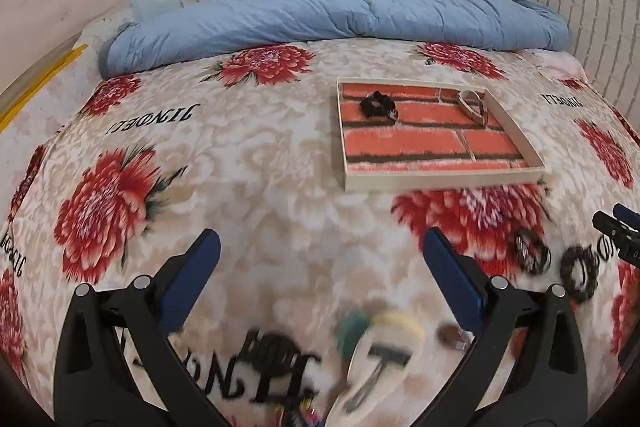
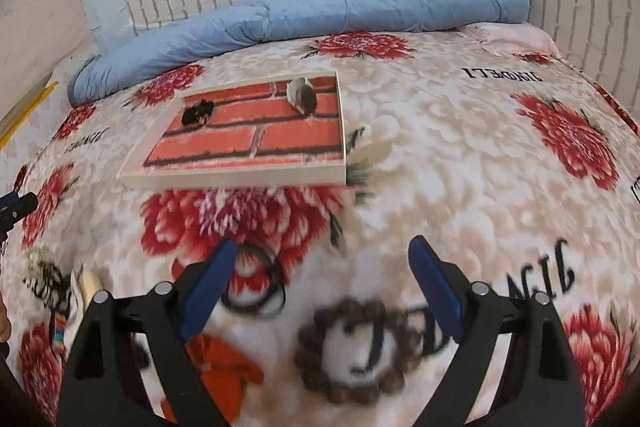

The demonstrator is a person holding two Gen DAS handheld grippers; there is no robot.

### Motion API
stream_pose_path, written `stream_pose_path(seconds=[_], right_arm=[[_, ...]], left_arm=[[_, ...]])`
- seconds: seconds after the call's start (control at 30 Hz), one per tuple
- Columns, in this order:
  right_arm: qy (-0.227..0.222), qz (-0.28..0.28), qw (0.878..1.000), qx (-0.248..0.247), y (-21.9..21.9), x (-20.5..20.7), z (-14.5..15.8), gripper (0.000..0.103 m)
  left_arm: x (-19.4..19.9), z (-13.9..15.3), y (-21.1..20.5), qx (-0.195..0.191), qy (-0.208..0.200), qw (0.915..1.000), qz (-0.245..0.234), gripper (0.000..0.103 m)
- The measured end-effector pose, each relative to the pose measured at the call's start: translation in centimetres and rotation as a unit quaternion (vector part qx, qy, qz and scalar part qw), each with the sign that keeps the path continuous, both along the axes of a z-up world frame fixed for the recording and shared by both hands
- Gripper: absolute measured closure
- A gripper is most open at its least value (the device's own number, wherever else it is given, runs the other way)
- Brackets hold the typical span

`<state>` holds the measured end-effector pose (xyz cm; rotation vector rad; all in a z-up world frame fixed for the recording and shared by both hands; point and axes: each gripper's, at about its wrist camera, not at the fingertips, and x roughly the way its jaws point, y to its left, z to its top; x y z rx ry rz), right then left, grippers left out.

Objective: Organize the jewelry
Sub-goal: 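Move both tools back toward the remaining jewelry on the bed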

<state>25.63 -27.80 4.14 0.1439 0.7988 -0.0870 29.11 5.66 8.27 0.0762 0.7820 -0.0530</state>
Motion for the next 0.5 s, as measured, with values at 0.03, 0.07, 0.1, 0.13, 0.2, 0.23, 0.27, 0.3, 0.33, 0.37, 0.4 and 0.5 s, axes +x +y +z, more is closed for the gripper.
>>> stream_pose_path(seconds=[0.03,0.07,0.1,0.13,0.2,0.23,0.27,0.3,0.33,0.37,0.4,0.5], right_arm=[[-0.001,-0.001,1.000,-0.004,0.2,-0.5,-0.1,0.017],[-0.002,-0.001,1.000,-0.007,0.4,-1.2,-0.1,0.017],[-0.004,-0.001,1.000,-0.008,0.6,-1.8,-0.2,0.017],[-0.007,0.000,1.000,-0.009,0.9,-2.5,-0.3,0.017],[-0.008,0.001,1.000,-0.016,1.4,-3.6,-0.6,0.017],[-0.008,0.001,1.000,-0.019,1.6,-3.9,-0.7,0.017],[-0.007,0.002,1.000,-0.024,2.0,-4.4,-1.0,0.017],[-0.006,0.003,1.000,-0.027,2.2,-4.8,-1.2,0.017],[-0.005,0.003,1.000,-0.031,2.5,-5.1,-1.4,0.017],[-0.005,0.000,0.999,-0.037,2.8,-5.5,-1.7,0.017],[-0.005,-0.003,0.999,-0.039,3.0,-5.8,-1.9,0.017],[-0.010,-0.014,0.999,-0.032,3.1,-7.0,-2.4,0.017]], left_arm=[[-0.8,-0.1,0.3,-0.001,-0.002,1.0000,0.001,0.005],[-1.7,-0.4,0.8,-0.004,-0.003,1.0000,0.003,0.005],[-2.4,-0.5,1.2,-0.006,-0.004,1.0000,0.005,0.005],[-3.0,-0.7,1.5,-0.009,-0.004,0.9999,0.006,0.005],[-4.2,-1.1,2.4,-0.012,-0.001,0.9999,0.010,0.005],[-4.6,-1.3,2.7,-0.013,0.000,0.9998,0.012,0.005],[-5.2,-1.6,3.4,-0.013,0.003,0.9997,0.018,0.005],[-5.5,-1.8,3.7,-0.013,0.005,0.9997,0.021,0.005],[-6.0,-2.1,4.2,-0.011,0.008,0.9995,0.027,0.005],[-6.3,-2.4,4.5,-0.010,0.009,0.9995,0.030,0.005],[-6.6,-2.6,4.7,-0.010,0.009,0.9993,0.033,0.005],[-7.7,-3.8,5.8,-0.016,0.013,0.9989,0.041,0.005]])
